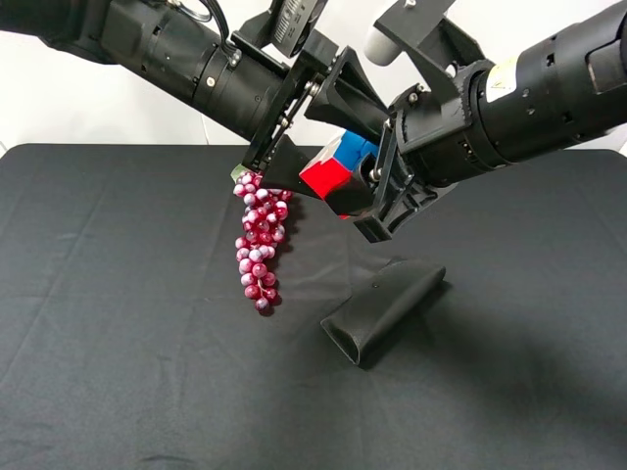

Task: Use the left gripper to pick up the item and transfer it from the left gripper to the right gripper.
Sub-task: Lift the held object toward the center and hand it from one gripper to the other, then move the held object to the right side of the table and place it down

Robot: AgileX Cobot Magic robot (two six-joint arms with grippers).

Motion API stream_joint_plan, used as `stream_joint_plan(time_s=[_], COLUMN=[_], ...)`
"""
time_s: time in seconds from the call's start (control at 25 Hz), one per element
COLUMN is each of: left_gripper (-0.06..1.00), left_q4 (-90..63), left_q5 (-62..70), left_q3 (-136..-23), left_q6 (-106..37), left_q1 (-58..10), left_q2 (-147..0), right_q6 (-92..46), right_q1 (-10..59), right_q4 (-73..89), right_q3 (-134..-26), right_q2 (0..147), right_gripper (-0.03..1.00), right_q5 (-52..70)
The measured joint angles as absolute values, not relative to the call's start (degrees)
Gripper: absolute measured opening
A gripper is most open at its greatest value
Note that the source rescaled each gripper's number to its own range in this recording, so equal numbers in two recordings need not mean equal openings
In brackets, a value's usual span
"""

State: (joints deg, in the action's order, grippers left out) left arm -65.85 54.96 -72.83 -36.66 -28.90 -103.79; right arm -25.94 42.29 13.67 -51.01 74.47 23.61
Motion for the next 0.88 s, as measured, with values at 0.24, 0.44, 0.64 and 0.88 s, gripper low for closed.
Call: stream_joint_plan(time_s=[0.24, 0.44, 0.64, 0.88], left_gripper=[0.99, 0.99, 1.00, 1.00], left_q4=[-65.2, -63.4, -61.7, -56.4], left_q5=[56.2, 56.3, 58.3, 61.4], left_q3=[-73.8, -74.0, -74.2, -74.2], left_q6=[-36.7, -36.1, -34.1, -30.9], left_q1=[-28.4, -27.0, -24.9, -21.7], left_q2=[-103.7, -101.3, -97.2, -91.7], right_q6=[-25.9, -25.9, -25.9, -25.9], right_q1=[42.3, 42.3, 42.3, 42.3], right_q4=[14.0, 14.5, 14.9, 15.5], right_q3=[-51.1, -51.1, -51.1, -51.1], right_q2=[74.5, 74.5, 74.5, 74.5], right_gripper=[0.00, 0.00, 0.00, 0.00], right_q5=[23.5, 23.4, 23.5, 23.5])
